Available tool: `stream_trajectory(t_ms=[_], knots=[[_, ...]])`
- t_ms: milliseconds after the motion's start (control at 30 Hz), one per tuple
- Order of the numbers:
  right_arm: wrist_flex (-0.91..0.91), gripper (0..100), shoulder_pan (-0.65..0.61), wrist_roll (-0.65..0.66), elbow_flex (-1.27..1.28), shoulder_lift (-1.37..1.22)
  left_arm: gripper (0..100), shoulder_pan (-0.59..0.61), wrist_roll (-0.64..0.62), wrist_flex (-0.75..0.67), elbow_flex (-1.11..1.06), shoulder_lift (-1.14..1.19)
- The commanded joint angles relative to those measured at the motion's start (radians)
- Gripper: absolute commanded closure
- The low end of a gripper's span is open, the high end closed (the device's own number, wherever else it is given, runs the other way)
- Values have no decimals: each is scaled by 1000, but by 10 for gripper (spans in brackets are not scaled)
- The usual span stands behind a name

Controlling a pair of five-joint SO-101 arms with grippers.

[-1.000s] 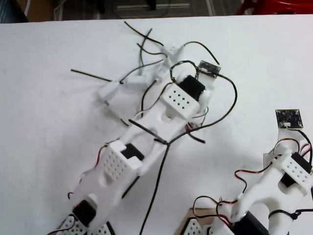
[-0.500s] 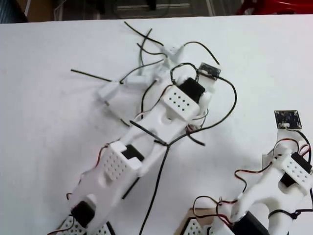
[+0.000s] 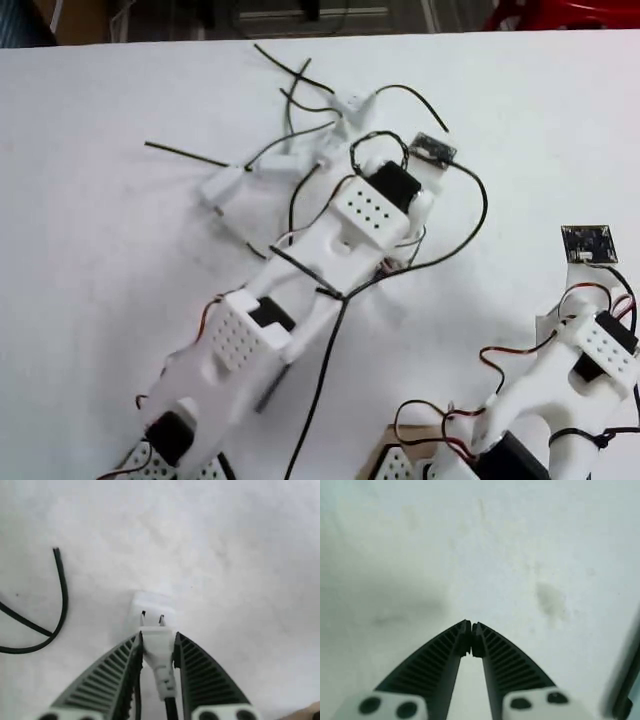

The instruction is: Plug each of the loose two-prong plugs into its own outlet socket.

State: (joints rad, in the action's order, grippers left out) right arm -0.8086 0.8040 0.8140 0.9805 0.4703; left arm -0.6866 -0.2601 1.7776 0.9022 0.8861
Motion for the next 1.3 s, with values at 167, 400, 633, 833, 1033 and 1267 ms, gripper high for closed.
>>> stream_trajectory(t_ms=[167, 400, 633, 833, 1033, 1267], knots=[[-7, 979, 7, 8, 8, 15, 977, 1, 158, 8, -71, 25], [-7, 979, 8, 8, 9, 15, 977, 1, 170, 5, -58, 15], [-4, 979, 8, 8, 25, 15, 977, 1, 206, 6, -9, 12], [-2, 979, 8, 8, 29, 15, 891, 1, 227, 9, 84, 13], [-1, 979, 8, 8, 29, 15, 719, 1, 184, 9, 20, 1], [-1, 979, 8, 8, 29, 15, 736, 2, 186, 9, -146, -114]])
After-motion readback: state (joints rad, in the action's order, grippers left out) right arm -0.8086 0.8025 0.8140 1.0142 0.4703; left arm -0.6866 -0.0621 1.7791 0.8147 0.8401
